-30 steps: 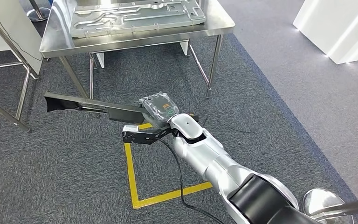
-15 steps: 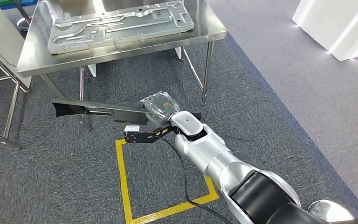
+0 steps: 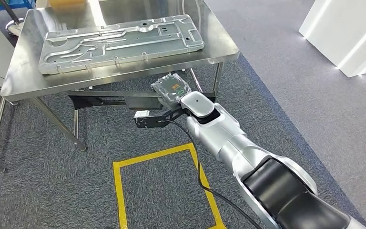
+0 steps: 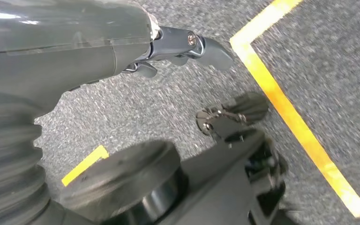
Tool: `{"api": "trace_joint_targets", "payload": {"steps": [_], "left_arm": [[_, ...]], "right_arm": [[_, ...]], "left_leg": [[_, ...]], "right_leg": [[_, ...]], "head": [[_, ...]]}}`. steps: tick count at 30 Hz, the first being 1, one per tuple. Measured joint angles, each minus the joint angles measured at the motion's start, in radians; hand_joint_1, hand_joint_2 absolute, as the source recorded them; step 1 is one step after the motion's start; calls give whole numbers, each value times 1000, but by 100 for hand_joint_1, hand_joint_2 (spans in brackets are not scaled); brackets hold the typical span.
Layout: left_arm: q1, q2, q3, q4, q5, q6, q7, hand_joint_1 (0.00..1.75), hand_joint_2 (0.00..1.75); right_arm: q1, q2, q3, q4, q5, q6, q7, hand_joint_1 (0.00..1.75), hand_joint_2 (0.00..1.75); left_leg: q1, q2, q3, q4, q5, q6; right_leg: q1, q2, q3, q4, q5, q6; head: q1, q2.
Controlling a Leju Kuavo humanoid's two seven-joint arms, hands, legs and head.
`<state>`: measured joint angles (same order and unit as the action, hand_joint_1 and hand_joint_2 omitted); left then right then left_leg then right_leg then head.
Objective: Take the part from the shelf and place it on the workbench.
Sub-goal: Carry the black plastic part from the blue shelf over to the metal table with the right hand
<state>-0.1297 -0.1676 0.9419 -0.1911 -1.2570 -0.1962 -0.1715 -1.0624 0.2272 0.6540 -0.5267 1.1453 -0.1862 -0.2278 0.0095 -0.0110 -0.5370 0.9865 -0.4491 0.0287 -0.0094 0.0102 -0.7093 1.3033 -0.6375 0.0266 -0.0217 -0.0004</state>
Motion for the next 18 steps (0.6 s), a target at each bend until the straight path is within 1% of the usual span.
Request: {"api": "trace_joint_targets", "payload": {"steps": [1,2,3,4,5,6,7,8,9,10,11,12,13,14,15,16,17,18], "left_arm": [[3,-1,0,0,2,2,2,0,175],[5,-3,0,0,5,3,4,0,175],[7,-5,0,0,7,4,3,0,175],[8,-6,0,0,8,4,2,0,175],[8,-6,0,1,9,4,1,0,175],[7,-6,1,1,9,4,0,0,175],[6,-6,1,1,10,5,-1,0,175],[5,-5,1,1,10,5,-2,0,175],[6,-5,1,1,12,5,-3,0,175],[6,-5,1,1,14,5,-5,0,175],[5,-5,1,1,16,5,-7,0,175],[5,-5,1,1,17,4,-8,0,175],[5,-5,1,1,18,4,-10,0,175],[5,-5,1,1,18,3,-12,0,175],[7,-5,2,1,18,2,-13,0,175],[8,-5,3,1,18,2,-15,0,175],[9,-5,4,1,19,2,-17,0,175],[10,-5,4,1,19,2,-19,0,175]], "right_arm": [[0,-4,4,3,-4,0,-6,175,175],[0,-9,9,6,-8,0,-11,175,175],[2,-13,14,11,-10,-1,-13,175,175],[4,-19,20,17,-12,-3,-15,175,175],[7,-23,27,23,-12,-5,-15,175,175],[9,-26,33,27,-12,-7,-16,175,175],[10,-27,38,29,-12,-8,-16,175,175],[9,-25,42,29,-12,-8,-16,175,175],[7,-24,47,29,-11,-7,-16,175,175],[3,-22,53,28,-11,-5,-17,175,175],[0,-21,60,28,-10,-2,-18,175,175],[-2,-20,67,28,-9,3,-20,175,175],[-3,-20,75,28,-8,8,-23,175,175],[-4,-20,83,28,-8,13,-25,175,175],[-4,-20,90,28,-7,20,-28,175,175],[-5,-20,97,28,-8,26,-30,175,175],[-10,-20,103,28,-8,33,-32,175,175],[-18,-21,108,28,-9,41,-33,175,175]], "left_leg": [[3,-2,27,-3,-20,-3],[5,-4,54,-4,-41,-7],[7,-5,75,-5,-62,-11],[6,-7,94,-2,-83,-17],[4,-8,107,-2,-103,-22],[1,-9,120,-4,-118,-28],[-1,-10,129,-2,-123,-34],[-1,-10,131,0,-122,-39],[0,-8,129,15,-116,-43],[2,-6,113,48,-114,-47],[3,-3,87,96,-124,-50],[3,-1,53,155,-147,-54],[3,1,14,214,-181,-56],[3,2,-21,257,-215,-57],[2,3,-46,275,-231,-55],[1,3,-57,263,-222,-50],[-2,3,-53,218,-187,-40],[-8,5,-38,152,-135,-25]], "right_leg": [[-2,-1,-22,-34,-25,3],[-4,-4,-36,-85,-12,5],[-5,-8,-42,-148,55,6],[-6,-13,-44,-215,161,6],[-4,-18,-43,-262,255,3],[-3,-20,-42,-290,327,-3],[-2,-20,-40,-300,357,-11],[-2,-17,-36,-296,350,-19],[-4,-14,-31,-297,345,-27],[-5,-11,-25,-299,339,-34],[-5,-9,-19,-299,334,-41],[-4,-6,-13,-300,327,-45],[-2,-5,-6,-300,320,-49],[1,-3,1,-300,313,-51],[5,-2,7,-299,306,-54],[10,-1,15,-299,301,-56],[15,0,21,-299,297,-57],[21,1,27,-299,294,-59]], "head": [[0,0],[0,0],[0,0],[0,0],[0,0],[0,0],[0,0],[-1,0],[-1,0],[-1,0],[-1,0],[-1,0],[-1,0],[-1,0],[-1,0],[-1,0],[-1,0],[-1,0]]}}
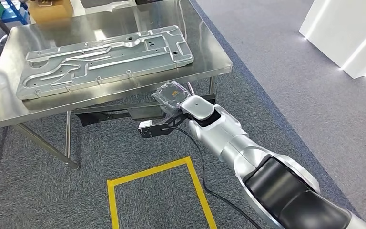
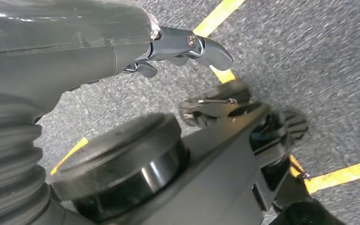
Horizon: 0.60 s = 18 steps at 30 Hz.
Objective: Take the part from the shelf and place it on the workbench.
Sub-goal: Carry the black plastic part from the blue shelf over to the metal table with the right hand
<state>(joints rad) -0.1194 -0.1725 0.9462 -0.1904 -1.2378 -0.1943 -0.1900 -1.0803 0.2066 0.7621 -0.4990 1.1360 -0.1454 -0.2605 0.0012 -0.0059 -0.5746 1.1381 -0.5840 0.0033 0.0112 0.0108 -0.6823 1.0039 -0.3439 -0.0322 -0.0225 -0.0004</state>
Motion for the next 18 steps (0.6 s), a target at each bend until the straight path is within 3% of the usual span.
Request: {"api": "trace_joint_targets", "payload": {"steps": [1,3,4,8,18], "left_arm": [[0,3,1,0,1,0,-2,0,175],[1,7,2,0,5,1,-6,0,175],[1,8,3,0,7,1,-8,0,175],[8,7,5,0,15,0,-12,0,175],[8,7,6,0,16,-24,-17,0,175]], "right_arm": [[-12,-1,5,0,-1,7,0,175,175],[-44,-6,14,0,-1,19,1,175,175],[-61,-10,18,0,0,26,3,175,175],[-126,-25,33,0,7,52,10,175,175],[-204,-62,71,0,18,84,12,175,175]], "left_leg": [[-6,1,14,-58,47,16],[-20,1,29,-131,96,37],[-23,0,28,-139,102,38],[-26,-1,28,-150,114,21],[-26,-2,28,-149,122,27]], "right_leg": [[4,0,4,0,-1,0],[2,2,6,-2,0,6],[0,4,6,-3,-2,10],[-7,4,4,-5,-2,18],[-7,4,4,-11,7,24]], "head": [[0,0],[1,0],[1,0],[0,0],[0,0]]}}
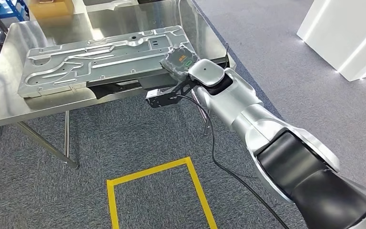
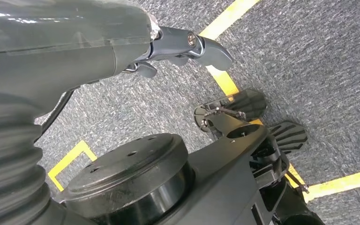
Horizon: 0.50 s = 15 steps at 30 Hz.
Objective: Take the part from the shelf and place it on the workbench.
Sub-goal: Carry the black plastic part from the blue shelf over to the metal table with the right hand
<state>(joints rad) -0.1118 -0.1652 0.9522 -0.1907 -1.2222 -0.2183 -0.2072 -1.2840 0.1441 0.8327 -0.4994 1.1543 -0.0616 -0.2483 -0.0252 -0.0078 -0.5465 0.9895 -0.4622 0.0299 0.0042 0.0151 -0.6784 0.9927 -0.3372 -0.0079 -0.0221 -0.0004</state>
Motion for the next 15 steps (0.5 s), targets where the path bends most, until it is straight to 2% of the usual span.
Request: {"api": "trace_joint_targets", "payload": {"steps": [15], "left_arm": [[-4,0,1,0,2,0,6,0,175]], "right_arm": [[-37,-25,41,-13,-27,21,12,175,175]], "left_leg": [[-1,0,-2,2,-5,6]], "right_leg": [[-1,0,1,-4,-2,6]], "head": [[0,0]]}}
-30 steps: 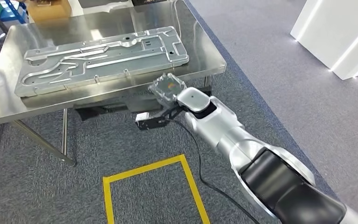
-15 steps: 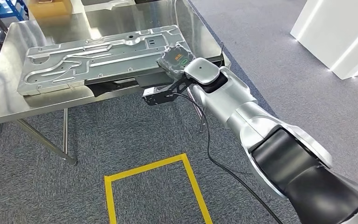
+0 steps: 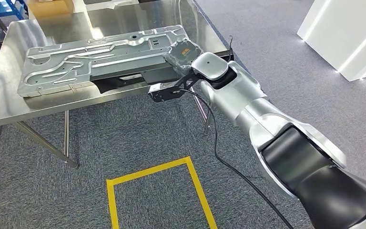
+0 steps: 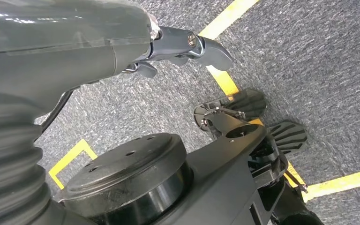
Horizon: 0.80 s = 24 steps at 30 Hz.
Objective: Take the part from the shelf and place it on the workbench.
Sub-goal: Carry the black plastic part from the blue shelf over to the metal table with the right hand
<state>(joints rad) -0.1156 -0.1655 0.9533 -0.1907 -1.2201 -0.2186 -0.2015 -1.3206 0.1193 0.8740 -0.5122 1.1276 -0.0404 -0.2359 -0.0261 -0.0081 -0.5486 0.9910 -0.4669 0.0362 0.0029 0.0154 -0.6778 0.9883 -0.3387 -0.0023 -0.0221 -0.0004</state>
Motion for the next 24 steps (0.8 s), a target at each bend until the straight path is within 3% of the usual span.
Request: {"api": "trace_joint_targets", "payload": {"steps": [3,4,5,8,9,11,13,14,16,17,19,21,22,24], "left_arm": [[-2,-1,0,0,0,0,2,0,175],[-3,-1,0,0,0,-1,2,0,175],[-4,-2,0,0,0,-1,2,0,175],[-5,-3,0,0,-1,-1,2,0,175],[-5,-3,0,0,-1,-1,2,0,175],[-5,-3,0,0,-1,-1,2,0,175],[-5,-3,0,0,-1,-1,2,0,175],[-5,-3,0,0,-1,-1,2,0,175],[-5,-3,1,0,0,-2,3,0,175],[-5,-3,1,0,1,-3,3,0,175],[-7,-2,1,0,2,-6,2,0,175],[-8,-2,1,0,2,-6,2,0,175],[-10,-2,1,0,2,-7,2,0,175],[-11,-2,1,0,3,-8,1,0,175]], "right_arm": [[-6,-7,9,-7,-5,2,0,175,175],[-10,-9,11,-10,-8,3,1,175,175],[-15,-12,13,-12,-11,4,2,175,175],[-24,-18,20,-13,-14,7,3,175,175],[-23,-19,22,-13,-15,9,3,175,175],[-22,-21,24,-13,-14,10,3,175,175],[-22,-21,25,-13,-14,10,3,175,175],[-23,-22,26,-13,-15,10,3,175,175],[-26,-25,29,-14,-15,11,3,175,175],[-28,-27,33,-16,-17,12,4,175,175],[-34,-32,38,-20,-23,15,5,175,175],[-38,-33,41,-26,-30,17,6,175,175],[-40,-32,42,-28,-34,17,7,175,175],[-38,-31,43,-31,-38,16,9,175,175]], "left_leg": [[5,3,12,-21,11,13],[8,4,20,-32,17,17],[12,6,27,-41,22,19],[16,6,35,-40,16,17],[18,6,36,-39,14,15],[20,6,38,-37,10,12],[20,5,38,-36,10,12],[23,5,39,-33,7,9],[29,2,38,-17,-13,-5],[31,2,38,-6,-29,-17],[34,3,43,8,-59,-42],[37,4,42,32,-75,-55],[38,5,20,75,-92,-59],[40,5,-66,215,-132,-63]], "right_leg": [[0,0,4,-6,0,11],[1,-1,-3,12,-14,15],[0,-2,-22,53,-37,19],[-14,-5,-115,245,-114,33],[-18,-6,-134,282,-122,37],[-22,-7,-145,300,-120,40],[-22,-7,-145,299,-118,40],[-24,-8,-134,277,-103,42],[-30,-12,-82,177,-57,49],[-30,-14,-49,114,-38,45],[-27,-13,-7,41,-39,26],[-27,-11,4,37,-53,5],[-28,-11,13,34,-60,-2],[-25,-10,32,32,-77,-9]], "head": [[0,0],[0,0],[0,0],[0,0],[0,0],[0,0],[0,0],[0,0],[0,0],[0,0],[-1,0],[-2,0],[-2,0],[-2,0]]}}
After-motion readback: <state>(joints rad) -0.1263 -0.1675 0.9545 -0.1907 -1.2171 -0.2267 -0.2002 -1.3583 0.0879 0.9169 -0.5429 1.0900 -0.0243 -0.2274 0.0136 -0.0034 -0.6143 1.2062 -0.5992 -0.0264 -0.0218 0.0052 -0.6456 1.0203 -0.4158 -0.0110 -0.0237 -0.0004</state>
